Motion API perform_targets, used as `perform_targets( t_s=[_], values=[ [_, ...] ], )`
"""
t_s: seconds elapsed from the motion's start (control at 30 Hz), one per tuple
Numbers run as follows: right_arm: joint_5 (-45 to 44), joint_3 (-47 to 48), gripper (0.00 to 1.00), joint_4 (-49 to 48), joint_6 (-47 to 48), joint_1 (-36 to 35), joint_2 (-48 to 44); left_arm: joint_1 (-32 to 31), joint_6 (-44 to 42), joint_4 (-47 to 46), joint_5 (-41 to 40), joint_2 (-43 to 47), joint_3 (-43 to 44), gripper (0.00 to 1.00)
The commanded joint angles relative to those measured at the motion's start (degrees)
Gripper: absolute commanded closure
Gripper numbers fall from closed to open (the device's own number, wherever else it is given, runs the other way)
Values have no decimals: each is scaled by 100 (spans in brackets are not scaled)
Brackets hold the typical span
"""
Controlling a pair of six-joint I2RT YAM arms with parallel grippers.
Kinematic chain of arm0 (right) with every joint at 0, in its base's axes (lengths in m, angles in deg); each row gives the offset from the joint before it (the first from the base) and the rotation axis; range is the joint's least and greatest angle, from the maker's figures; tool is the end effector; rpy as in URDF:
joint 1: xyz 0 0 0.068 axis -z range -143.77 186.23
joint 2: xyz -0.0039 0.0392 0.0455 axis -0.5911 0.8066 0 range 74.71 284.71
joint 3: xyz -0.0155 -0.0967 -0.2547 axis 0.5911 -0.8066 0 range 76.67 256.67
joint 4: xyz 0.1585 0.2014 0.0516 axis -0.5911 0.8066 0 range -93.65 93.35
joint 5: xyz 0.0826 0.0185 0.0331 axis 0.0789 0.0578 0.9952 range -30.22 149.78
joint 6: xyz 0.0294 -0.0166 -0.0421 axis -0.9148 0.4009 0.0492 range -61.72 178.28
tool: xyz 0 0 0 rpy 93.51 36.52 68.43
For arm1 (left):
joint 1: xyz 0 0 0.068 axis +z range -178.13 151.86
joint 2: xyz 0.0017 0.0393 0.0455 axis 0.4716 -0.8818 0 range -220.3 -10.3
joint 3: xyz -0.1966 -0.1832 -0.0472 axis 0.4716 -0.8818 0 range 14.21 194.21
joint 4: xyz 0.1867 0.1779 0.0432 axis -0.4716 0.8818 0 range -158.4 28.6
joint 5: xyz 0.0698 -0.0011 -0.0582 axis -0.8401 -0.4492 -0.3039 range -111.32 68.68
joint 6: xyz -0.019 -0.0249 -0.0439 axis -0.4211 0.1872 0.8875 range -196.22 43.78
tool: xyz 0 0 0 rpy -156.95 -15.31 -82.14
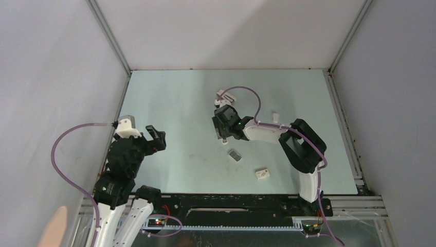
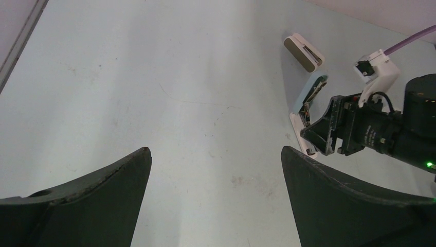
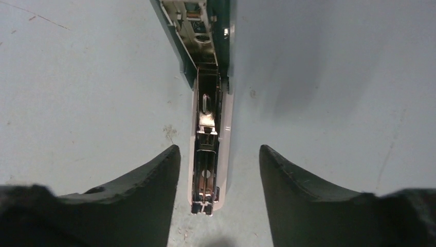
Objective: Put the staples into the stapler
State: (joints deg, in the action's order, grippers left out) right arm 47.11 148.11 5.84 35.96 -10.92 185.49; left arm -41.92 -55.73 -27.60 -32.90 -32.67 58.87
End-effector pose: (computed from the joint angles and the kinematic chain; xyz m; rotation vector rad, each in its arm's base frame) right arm 0.2865 0.2973 0.1696 -0.4209 2.3799 0.2965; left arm 0.0824 -0.0129 0.3279 -0.2479 1.8765 -0.2175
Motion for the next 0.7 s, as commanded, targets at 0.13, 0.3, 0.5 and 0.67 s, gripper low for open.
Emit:
perform_targets(
  t_s=[0.13, 0.3, 0.5, 0.67],
  values=[
    [-45, 192, 58, -395, 158, -153, 381, 99, -100, -204, 68, 32, -63, 0],
    [45, 195, 72, -212, 413, -379, 288, 112, -98, -210, 94, 22, -63, 0],
    [198, -10, 79, 72, 638, -825, 83, 115, -109, -224, 133, 5, -72, 0],
    [272, -232, 78, 206, 644, -1158, -109, 121, -107, -212, 112, -47, -73, 0]
  ],
)
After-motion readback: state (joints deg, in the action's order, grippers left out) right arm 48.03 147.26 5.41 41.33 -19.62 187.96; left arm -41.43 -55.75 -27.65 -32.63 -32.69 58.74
